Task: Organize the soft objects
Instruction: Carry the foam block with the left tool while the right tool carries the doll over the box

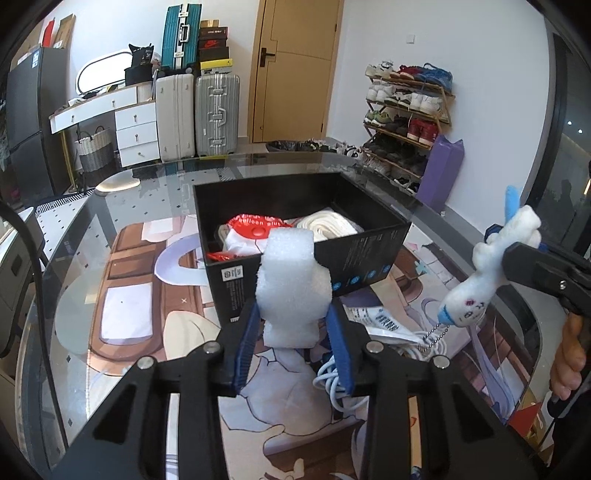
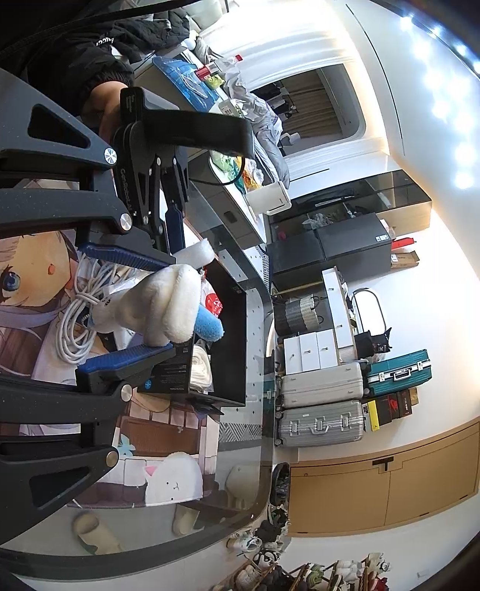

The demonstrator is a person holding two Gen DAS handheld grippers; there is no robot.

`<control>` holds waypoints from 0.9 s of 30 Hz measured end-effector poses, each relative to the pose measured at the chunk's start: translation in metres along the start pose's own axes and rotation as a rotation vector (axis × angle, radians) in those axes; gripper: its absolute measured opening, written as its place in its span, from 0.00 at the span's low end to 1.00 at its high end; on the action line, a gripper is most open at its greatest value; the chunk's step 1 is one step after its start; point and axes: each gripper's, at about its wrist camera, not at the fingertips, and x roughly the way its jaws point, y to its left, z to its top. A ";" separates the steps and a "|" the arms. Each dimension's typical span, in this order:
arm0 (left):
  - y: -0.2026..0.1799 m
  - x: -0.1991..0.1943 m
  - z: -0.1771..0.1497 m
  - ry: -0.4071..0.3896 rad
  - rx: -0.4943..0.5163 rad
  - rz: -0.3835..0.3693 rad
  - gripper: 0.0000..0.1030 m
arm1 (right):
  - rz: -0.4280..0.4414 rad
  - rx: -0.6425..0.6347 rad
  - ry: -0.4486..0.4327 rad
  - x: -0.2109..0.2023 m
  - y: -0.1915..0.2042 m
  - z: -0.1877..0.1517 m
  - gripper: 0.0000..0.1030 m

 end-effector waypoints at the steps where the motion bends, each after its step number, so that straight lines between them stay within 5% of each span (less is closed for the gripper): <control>1: 0.001 -0.002 0.001 -0.004 -0.002 -0.001 0.35 | 0.001 0.001 -0.004 0.000 0.000 0.001 0.40; 27: 0.021 -0.034 0.047 -0.131 -0.010 0.014 0.35 | -0.002 -0.006 -0.071 0.023 -0.001 0.047 0.40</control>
